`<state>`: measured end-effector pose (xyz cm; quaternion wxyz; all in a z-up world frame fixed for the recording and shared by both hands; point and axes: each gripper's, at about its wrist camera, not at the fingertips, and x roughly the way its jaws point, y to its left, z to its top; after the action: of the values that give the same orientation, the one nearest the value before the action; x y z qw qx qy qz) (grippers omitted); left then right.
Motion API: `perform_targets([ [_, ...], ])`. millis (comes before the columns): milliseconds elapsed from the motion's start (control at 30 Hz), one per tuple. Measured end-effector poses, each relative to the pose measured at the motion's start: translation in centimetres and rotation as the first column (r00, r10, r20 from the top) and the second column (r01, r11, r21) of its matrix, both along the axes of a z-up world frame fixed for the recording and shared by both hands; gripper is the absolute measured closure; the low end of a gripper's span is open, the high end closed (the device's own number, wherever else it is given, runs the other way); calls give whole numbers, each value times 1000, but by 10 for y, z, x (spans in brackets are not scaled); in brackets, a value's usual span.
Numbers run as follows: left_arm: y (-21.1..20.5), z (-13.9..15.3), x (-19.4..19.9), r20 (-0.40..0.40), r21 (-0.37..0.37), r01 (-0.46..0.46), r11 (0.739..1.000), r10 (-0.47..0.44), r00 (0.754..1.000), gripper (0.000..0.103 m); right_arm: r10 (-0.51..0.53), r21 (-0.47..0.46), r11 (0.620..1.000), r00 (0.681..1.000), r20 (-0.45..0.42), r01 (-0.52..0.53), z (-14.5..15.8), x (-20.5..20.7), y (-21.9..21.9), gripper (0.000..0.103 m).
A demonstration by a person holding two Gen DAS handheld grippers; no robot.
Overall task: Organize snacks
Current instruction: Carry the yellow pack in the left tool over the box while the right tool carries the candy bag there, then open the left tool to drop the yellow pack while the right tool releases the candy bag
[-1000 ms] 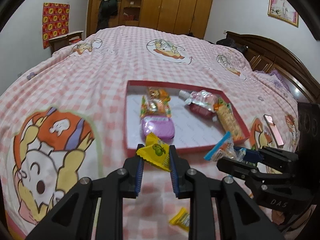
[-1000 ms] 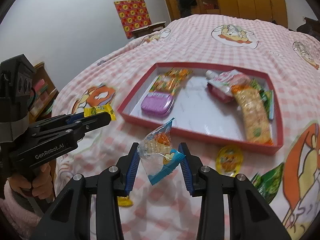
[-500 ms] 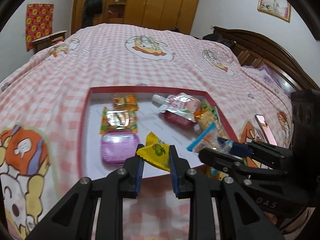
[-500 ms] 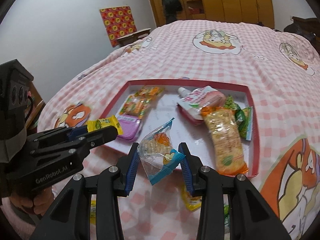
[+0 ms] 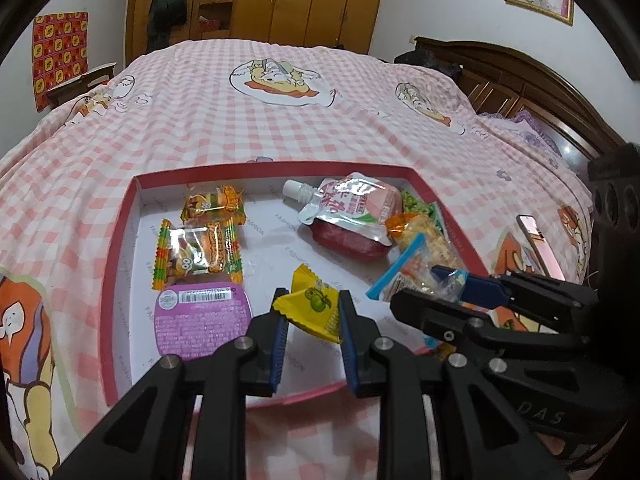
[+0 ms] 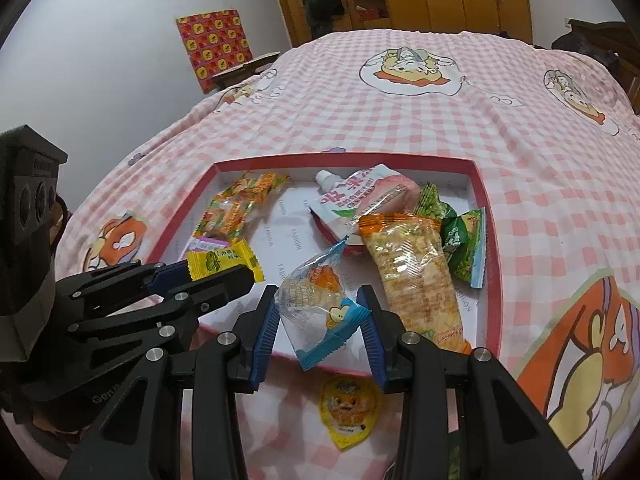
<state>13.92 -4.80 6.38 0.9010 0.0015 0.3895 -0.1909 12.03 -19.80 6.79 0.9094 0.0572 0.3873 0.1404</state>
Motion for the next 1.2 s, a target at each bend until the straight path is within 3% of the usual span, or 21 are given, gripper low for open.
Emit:
perform_targets([
  [367, 6, -18, 18, -18, 47, -63, 997, 64, 998, 79, -18, -21, 1000, 1000, 1, 18, -8, 13, -1, 63],
  [1200, 15, -18, 20, -12, 32, -100, 995, 100, 995, 78, -41, -26, 999, 999, 0, 41, -18, 20, -6, 63],
])
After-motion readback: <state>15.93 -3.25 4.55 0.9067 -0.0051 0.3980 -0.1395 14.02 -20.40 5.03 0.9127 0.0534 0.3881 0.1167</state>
